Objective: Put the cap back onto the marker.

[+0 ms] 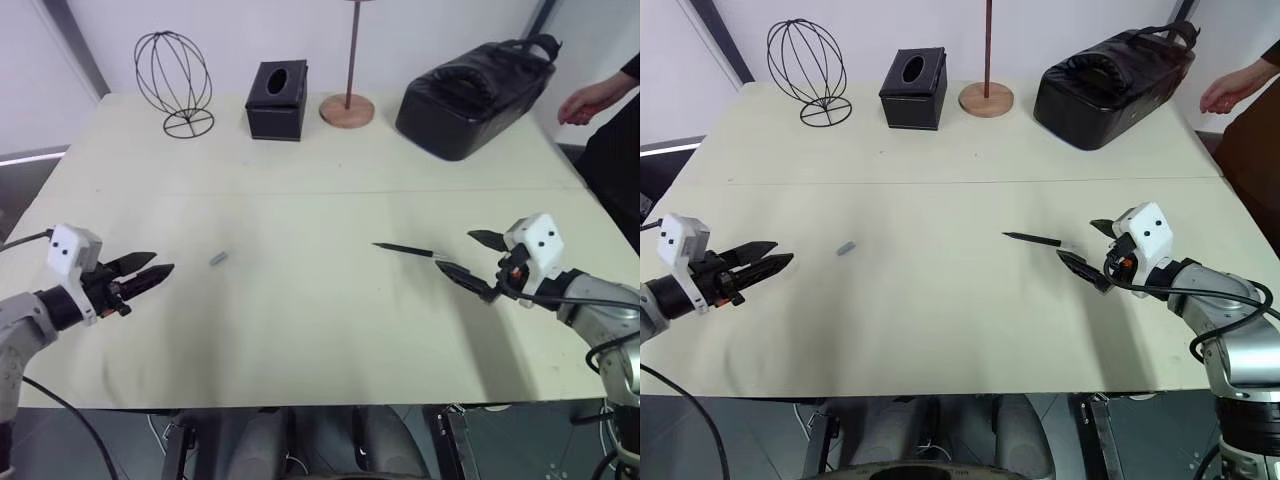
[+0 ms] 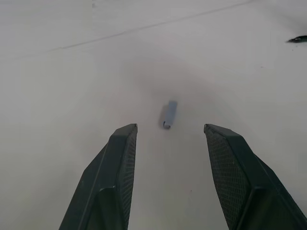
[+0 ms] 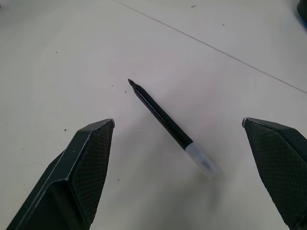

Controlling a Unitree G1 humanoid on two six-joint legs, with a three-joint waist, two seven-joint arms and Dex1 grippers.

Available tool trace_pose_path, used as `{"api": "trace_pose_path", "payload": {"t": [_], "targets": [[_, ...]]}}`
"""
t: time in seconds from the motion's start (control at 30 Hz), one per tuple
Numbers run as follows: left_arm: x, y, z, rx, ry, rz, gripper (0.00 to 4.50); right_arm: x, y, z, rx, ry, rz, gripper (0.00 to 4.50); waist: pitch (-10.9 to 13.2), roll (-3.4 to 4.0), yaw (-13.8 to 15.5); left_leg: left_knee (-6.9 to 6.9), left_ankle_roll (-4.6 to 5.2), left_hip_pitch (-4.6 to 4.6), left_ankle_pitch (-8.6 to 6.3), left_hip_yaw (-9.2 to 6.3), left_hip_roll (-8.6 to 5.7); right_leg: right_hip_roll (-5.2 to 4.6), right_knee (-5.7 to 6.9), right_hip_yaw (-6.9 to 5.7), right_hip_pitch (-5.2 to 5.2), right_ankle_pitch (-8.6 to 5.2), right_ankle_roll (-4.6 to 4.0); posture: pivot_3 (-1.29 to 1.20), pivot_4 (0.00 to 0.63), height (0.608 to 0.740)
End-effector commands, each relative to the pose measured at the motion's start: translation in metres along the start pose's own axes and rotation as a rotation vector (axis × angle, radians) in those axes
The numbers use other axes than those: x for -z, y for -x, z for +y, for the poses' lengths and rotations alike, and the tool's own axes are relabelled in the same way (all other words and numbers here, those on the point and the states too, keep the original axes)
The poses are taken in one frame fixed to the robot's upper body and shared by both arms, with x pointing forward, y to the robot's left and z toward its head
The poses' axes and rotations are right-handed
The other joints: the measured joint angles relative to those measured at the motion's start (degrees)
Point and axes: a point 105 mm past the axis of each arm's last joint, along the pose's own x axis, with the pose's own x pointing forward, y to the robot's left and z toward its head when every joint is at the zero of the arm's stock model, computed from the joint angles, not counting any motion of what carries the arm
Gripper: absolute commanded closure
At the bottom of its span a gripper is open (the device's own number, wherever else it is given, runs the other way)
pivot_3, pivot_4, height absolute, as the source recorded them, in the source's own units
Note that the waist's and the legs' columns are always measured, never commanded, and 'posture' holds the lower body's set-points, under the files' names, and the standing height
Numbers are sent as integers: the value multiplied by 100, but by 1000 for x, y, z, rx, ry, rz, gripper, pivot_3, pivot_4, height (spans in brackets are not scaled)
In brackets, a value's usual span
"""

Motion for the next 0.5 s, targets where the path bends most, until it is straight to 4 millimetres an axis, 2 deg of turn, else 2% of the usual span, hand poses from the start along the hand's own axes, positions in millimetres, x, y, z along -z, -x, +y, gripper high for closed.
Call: {"api": "trace_pose_path", "payload": {"t": [0.03, 0.27, 0.5], "targets": [[-13, 3, 0, 4, -26, -47, 2206, -8, 1, -3, -2, 41, -21, 71, 0, 0, -2, 0, 0, 0, 0, 0, -1, -1, 0, 0, 0, 0, 0, 0, 150, 740], [-17, 1, -3, 61, -53, -30, 2206, 2, -6, -13, -53, 106, -20, 71, 0, -1, -9, 0, 0, 0, 0, 1, -2, 0, 0, 0, 0, 0, 0, 0, 150, 740], [-42, -9, -4, 188, -152, 0, 2206, 12, -29, -29, -224, 179, 14, 71, 3, 4, -32, 0, 0, 2, 1, 4, -4, 25, 2, -9, 0, 10, 16, 0, 150, 740]]}}
